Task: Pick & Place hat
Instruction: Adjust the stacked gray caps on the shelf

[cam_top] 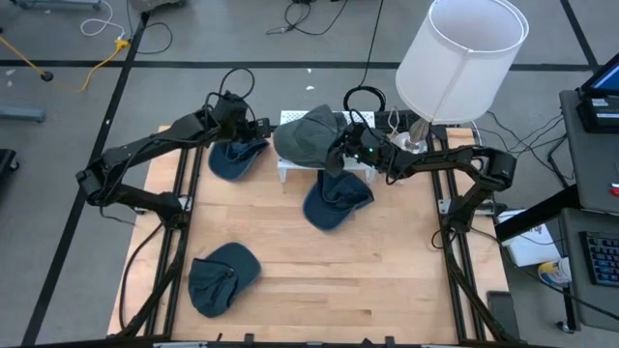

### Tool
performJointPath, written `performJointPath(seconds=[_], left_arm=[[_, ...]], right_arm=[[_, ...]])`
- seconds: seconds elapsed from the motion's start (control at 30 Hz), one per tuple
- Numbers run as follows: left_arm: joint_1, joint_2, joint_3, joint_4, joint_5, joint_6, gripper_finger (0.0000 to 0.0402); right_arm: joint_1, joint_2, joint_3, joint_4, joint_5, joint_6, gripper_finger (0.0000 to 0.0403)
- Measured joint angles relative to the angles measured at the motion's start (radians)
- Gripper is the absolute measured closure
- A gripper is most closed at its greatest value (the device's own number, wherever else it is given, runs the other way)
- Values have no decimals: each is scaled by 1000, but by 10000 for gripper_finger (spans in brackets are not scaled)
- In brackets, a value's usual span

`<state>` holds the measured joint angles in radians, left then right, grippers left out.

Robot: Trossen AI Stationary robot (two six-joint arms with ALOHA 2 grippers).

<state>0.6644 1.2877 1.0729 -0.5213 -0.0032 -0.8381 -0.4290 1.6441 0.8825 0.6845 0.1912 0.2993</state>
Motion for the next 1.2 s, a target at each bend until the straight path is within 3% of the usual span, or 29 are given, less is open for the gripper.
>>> performJointPath(seconds=[0.33, 0.63, 0.87, 1.2], left_arm=[[0, 0, 0, 0, 13, 13, 385], [0, 0, 0, 0, 28, 24, 385], [0, 0, 0, 1, 29, 25, 385], [0, 0, 0, 2, 30, 24, 385]], right_arm=[[-3, 40, 131, -85, -14, -82, 264], [-8, 35, 132, -217, -13, -102, 262], [-7, 27, 132, -173, -10, -127, 262], [-9, -48, 132, -300, 62, -214, 267]])
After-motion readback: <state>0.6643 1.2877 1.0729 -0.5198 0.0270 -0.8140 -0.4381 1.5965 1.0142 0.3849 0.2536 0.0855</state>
